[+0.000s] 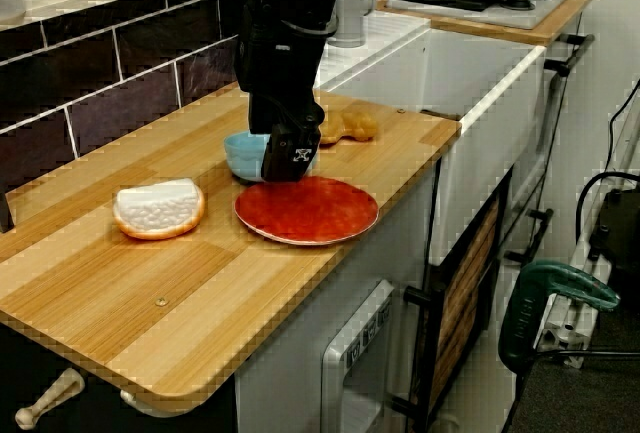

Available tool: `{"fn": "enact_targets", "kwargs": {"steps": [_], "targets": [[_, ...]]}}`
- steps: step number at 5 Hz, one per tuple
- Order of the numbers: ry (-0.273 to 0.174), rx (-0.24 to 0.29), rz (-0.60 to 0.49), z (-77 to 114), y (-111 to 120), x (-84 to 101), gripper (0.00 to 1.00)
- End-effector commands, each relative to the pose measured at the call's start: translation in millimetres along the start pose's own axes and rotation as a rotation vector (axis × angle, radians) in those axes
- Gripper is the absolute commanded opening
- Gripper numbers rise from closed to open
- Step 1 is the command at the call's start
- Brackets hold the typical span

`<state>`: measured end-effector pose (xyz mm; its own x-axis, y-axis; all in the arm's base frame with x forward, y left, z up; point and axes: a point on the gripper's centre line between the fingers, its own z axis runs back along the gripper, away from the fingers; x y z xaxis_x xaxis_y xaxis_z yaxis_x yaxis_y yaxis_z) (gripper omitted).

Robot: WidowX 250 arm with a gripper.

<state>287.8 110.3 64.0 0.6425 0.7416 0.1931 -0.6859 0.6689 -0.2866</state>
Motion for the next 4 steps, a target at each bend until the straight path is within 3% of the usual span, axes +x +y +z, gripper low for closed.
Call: {"fn": "enact_targets", "kwargs": {"steps": [1, 3, 4], "targets": [[-0.031, 0.006, -0.020, 0.0, -4, 1.1, 1.00], [-0.016, 0.017, -0.013, -8.7, -2, 2.9, 1.00], [-0.011, 0.017, -0.011, -10.8, -1, 2.4, 0.84]]}}
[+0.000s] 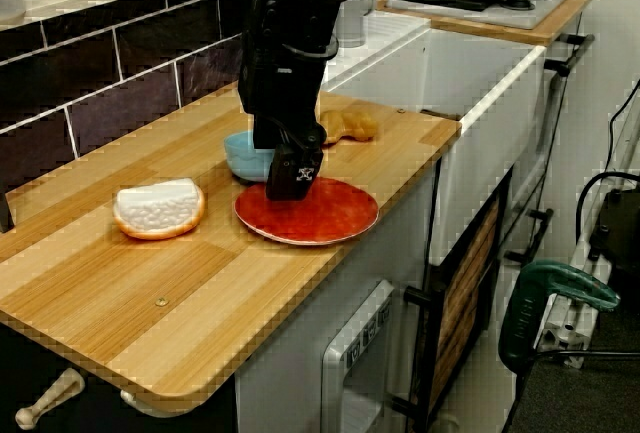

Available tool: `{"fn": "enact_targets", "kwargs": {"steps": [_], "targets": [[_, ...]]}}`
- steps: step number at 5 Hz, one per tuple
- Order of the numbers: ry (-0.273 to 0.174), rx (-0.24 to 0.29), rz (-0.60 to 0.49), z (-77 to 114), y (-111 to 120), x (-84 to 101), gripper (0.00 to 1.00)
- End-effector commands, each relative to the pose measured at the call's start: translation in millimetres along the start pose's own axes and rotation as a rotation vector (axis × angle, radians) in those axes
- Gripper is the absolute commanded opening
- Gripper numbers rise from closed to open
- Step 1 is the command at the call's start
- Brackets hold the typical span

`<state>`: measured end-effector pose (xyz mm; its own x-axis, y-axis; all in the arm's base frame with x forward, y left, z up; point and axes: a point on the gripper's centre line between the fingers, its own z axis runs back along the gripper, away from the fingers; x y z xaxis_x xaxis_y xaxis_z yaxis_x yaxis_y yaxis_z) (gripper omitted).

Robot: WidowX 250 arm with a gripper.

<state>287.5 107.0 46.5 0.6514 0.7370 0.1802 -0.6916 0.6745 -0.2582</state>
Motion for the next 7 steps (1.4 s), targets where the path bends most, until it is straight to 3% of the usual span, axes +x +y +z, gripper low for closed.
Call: {"fn": "enact_targets", "kwargs": {"steps": [1, 3, 5, 6, 7], "targets": [[-0.021, -0.016, -0.004, 7.4, -4, 10.6, 0.00], [0.024, -0.035, 0.011, 15.4, -6, 20.7, 0.00], [0.107, -0.096, 0.004, 19.7, -20, 32.4, 0.00], [0.114, -0.117, 0.006, 16.4, -32, 35.3, 0.00], [0.100, -0.081, -0.037, -6.2, -50, 26.4, 0.00]]}}
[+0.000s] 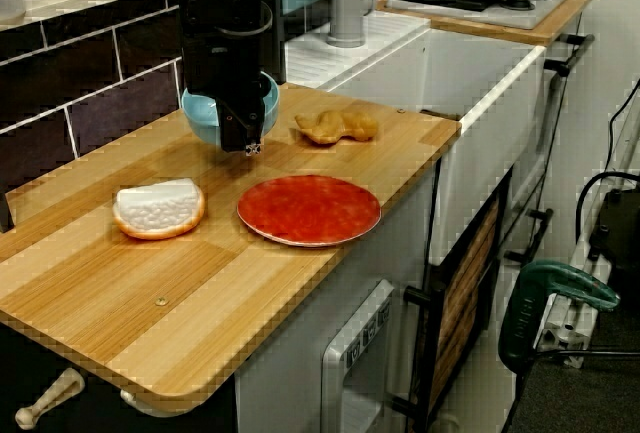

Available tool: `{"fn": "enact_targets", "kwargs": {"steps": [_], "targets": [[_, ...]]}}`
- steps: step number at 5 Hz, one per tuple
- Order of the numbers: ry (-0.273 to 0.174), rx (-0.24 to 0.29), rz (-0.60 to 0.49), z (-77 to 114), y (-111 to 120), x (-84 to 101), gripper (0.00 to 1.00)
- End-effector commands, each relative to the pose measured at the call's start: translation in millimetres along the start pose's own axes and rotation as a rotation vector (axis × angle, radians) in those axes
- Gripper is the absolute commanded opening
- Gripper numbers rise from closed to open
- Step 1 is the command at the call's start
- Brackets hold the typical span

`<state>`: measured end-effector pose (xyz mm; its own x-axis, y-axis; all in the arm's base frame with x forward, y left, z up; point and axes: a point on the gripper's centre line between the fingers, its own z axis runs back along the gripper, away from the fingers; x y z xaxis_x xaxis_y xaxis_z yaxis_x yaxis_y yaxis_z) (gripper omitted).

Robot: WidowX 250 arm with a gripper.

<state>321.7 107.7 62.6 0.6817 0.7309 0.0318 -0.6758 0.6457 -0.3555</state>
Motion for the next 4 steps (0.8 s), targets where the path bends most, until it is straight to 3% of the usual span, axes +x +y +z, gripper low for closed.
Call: {"fn": "enact_targets", "kwargs": {"steps": [1, 3, 4], "targets": [[-0.084, 0.061, -0.086, -31.2, -22.9, -5.6, 0.00], [-0.101, 0.078, -0.094, -31.5, -24.0, -12.3, 0.00], [-0.102, 0.084, -0.103, -29.7, -22.2, -10.5, 1.00]]}}
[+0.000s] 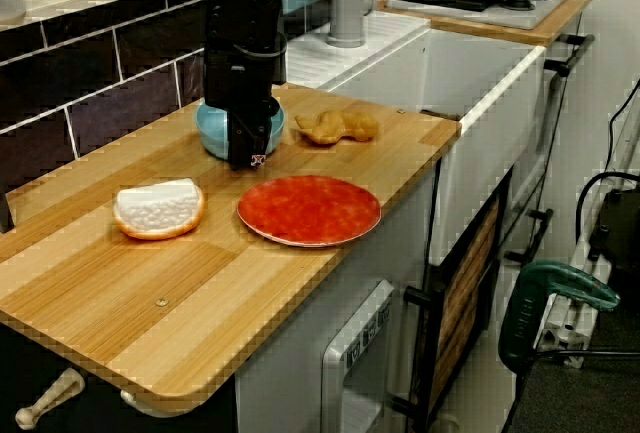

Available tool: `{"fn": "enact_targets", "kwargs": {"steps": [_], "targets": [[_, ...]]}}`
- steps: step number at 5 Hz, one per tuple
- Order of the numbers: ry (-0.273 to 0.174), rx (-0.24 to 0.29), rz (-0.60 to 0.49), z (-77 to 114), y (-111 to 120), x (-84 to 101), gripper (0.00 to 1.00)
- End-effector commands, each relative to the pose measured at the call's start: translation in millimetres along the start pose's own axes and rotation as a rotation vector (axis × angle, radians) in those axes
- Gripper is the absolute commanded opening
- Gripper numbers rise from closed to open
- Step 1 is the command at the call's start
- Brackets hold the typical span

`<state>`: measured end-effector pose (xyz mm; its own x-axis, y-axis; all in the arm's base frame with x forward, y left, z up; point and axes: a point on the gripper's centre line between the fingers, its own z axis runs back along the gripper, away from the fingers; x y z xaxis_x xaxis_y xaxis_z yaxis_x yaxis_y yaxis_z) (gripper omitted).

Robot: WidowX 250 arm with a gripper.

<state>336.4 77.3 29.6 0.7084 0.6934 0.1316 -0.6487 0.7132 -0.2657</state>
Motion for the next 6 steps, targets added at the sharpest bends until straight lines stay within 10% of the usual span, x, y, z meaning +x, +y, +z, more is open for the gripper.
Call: {"fn": "enact_targets", "kwargs": {"steps": [1, 6], "targets": [[-0.010, -0.010, -0.011, 17.1, 1, 9.4, 1.00], [0.062, -0.080, 0.028, 38.9, 8, 16.7, 1.00]]}}
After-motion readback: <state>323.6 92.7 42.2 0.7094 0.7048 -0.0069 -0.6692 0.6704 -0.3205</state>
